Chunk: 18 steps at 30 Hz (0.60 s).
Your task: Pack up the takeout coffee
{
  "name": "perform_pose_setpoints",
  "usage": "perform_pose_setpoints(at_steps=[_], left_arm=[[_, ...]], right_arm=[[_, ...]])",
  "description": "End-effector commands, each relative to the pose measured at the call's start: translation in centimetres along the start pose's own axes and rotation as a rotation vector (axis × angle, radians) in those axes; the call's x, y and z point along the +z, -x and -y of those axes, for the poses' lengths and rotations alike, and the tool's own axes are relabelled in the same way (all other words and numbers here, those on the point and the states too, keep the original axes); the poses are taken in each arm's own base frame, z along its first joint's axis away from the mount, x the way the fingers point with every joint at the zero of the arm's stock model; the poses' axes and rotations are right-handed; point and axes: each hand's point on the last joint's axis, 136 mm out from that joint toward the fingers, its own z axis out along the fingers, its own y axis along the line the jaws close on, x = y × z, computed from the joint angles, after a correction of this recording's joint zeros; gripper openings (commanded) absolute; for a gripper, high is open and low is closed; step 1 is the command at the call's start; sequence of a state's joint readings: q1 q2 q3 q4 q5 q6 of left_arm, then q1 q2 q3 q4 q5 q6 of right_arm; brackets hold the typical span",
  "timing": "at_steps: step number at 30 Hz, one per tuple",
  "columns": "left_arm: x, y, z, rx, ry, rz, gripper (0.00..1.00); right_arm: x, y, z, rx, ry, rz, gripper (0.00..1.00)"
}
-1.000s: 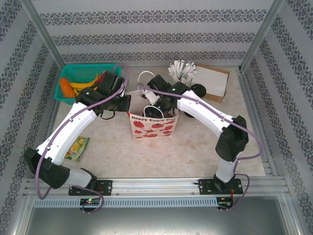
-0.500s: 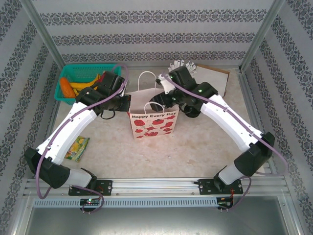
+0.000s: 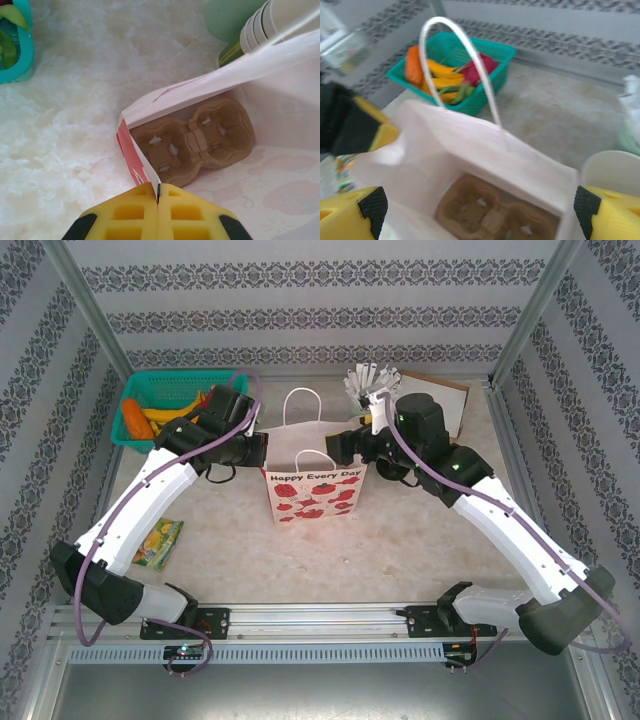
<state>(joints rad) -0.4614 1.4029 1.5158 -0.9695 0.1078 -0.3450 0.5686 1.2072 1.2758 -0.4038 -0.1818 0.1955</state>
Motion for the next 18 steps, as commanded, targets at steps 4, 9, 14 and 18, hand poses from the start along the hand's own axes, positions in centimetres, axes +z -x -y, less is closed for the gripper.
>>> perform_pose_setpoints(at_steps=[4,9,14,18], left_arm=[[-0.6,0.7,0.8,-0.016,-0.119,0.017,0.0],[-1.4,0.9,0.2,0.028,-0.101,0.019,0.0],[-1.4,0.9,0.3,0.066,-0.112,-0.007,0.0],[-1.7,1.1,0.4,0.089,-0.112,-0.012,0.0]], right_arm=[[-1.4,1.5,4.3,-0.036,-0.152,0.1,0.98],[-1.5,-0.3,2.4,-0.204,-0.01,-0.054,0.98],[-0.4,-1.7,2.8,-0.31,0.009,-0.125,0.98],[1.1,-1.4,3.5,-0.314,0.021,-0.199,0.97]])
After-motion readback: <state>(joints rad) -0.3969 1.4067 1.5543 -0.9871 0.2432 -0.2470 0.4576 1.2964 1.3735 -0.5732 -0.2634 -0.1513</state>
